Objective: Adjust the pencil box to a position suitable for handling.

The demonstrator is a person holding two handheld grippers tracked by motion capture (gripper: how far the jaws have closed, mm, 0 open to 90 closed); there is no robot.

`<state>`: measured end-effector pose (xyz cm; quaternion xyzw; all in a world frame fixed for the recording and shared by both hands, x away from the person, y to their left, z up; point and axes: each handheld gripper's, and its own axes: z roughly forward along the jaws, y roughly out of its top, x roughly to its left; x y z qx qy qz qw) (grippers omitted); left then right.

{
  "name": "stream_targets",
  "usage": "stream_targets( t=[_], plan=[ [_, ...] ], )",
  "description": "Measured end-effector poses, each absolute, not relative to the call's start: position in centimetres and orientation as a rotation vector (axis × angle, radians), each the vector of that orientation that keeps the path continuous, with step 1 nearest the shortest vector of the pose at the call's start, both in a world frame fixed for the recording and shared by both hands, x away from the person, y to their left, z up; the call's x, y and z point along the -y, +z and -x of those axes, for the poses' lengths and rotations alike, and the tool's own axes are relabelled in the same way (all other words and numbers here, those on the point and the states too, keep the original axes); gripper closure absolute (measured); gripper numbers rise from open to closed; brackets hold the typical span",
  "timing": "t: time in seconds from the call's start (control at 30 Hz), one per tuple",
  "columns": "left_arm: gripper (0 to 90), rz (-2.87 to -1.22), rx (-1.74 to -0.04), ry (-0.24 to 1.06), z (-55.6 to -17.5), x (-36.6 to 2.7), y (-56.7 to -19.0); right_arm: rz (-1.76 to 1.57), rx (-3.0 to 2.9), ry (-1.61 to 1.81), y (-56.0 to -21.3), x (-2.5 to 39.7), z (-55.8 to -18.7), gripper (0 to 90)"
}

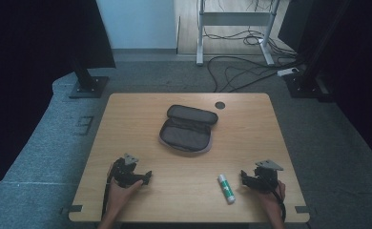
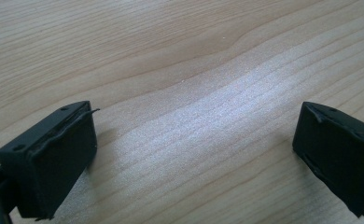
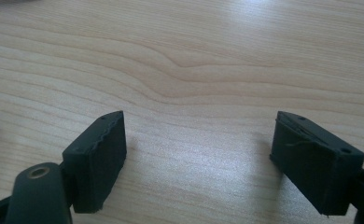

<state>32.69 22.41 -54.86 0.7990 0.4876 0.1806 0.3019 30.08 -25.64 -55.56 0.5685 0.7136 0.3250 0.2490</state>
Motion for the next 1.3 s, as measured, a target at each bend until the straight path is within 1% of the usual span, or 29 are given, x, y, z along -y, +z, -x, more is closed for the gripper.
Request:
stream_targets(
  t=[0.17,0.33,0.4,0.53,0.63,0.7,0.73,0.83,1.07,1.1,1.3],
  plan=[
    [0.0,-2.119,-1.295,0.480,-32.7,-22.4,-54.9,-1.546,-1.946,0.887,-55.5,25.6,-30.1,18.5],
    [0.2,-2.110,-1.315,0.483,-32.6,-22.3,-54.8,-1.565,-1.923,0.920,-55.4,25.9,-30.1,26.3],
    [0.9,-2.107,-1.326,0.481,-32.6,-22.3,-54.7,-1.572,-1.922,0.935,-55.4,25.9,-30.1,27.2],
    [5.1,-2.063,-1.330,0.467,-32.6,-22.4,-54.2,-1.547,-1.920,0.993,-54.7,25.6,-30.1,28.9],
    [6.9,-2.038,-1.320,0.491,-32.6,-22.4,-53.8,-1.526,-1.917,1.016,-54.2,25.4,-30.1,29.3],
    [9.7,-2.011,-1.311,0.510,-32.7,-22.4,-53.3,-1.509,-1.916,1.036,-53.7,25.2,-30.3,29.6],
    [11.9,-2.004,-1.307,0.517,-32.8,-22.3,-53.0,-1.493,-1.915,1.042,-53.3,25.0,-30.5,29.9],
    [14.3,-1.963,-1.305,0.505,-33.9,-21.8,-52.0,-1.481,-1.916,1.063,-52.8,24.7,-30.8,30.5],
    [14.7,-1.948,-1.296,0.458,-35.8,-20.8,-51.0,-1.456,-1.933,1.090,-52.0,23.9,-31.3,31.3],
    [16.1,-1.944,-1.299,0.447,-36.1,-20.7,-50.9,-1.452,-1.938,1.091,-51.9,23.8,-31.5,31.3],
    [17.3,-1.940,-1.314,0.410,-37.5,-20.3,-50.3,-1.432,-1.963,1.082,-51.2,23.0,-32.4,31.8]
  ],
)
